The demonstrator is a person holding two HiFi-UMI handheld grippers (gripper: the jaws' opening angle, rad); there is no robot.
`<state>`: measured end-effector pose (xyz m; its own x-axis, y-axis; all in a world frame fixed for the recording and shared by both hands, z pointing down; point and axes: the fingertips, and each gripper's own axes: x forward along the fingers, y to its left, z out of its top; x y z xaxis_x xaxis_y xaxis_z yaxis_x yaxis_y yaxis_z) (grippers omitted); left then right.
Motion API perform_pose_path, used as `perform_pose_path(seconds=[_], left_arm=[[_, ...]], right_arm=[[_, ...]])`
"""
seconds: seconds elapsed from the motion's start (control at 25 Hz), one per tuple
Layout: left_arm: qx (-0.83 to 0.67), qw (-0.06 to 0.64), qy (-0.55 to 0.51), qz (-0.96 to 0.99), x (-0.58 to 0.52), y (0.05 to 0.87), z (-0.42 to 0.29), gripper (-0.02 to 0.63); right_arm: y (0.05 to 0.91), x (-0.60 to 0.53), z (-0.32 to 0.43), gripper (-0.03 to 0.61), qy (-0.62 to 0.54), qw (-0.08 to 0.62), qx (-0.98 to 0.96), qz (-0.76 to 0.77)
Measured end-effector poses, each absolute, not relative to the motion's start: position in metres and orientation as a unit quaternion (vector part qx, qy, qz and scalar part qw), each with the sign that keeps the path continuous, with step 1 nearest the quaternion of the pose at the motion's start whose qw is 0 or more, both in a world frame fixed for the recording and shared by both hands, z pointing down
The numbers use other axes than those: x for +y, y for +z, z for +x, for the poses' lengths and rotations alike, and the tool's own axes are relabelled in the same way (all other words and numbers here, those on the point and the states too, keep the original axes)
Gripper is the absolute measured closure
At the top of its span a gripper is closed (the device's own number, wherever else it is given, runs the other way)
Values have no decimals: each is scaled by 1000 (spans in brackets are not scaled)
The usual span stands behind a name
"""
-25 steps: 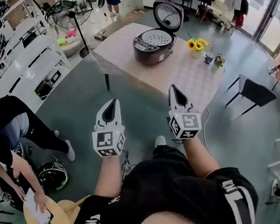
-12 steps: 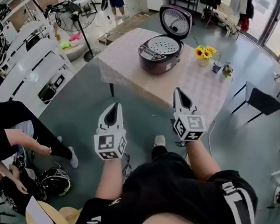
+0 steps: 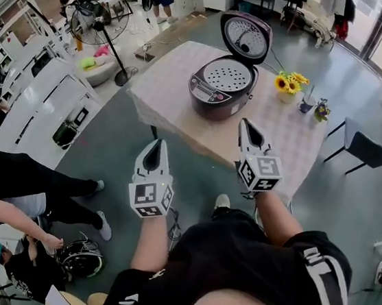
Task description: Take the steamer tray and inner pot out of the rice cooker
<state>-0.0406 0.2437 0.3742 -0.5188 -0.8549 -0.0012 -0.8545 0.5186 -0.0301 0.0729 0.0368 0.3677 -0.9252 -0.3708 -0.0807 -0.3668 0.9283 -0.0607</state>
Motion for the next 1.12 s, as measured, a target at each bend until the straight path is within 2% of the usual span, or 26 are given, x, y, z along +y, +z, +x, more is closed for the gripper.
perform_pose_path(seconds=[0.44,0.8,1.12], left_arm=[[855,-10,-13,-519,95,366,-130,621],[806,10,16,-592,-5,336,-146,621],[747,24,-10,-665,-83,339,-190,621]], right_arm=[[359,-97,1,580,-18,22,977,-209],[365,-162,-5,580,-12,8,967,-254],[374,-209,-12,580,-19,18,935,-354]])
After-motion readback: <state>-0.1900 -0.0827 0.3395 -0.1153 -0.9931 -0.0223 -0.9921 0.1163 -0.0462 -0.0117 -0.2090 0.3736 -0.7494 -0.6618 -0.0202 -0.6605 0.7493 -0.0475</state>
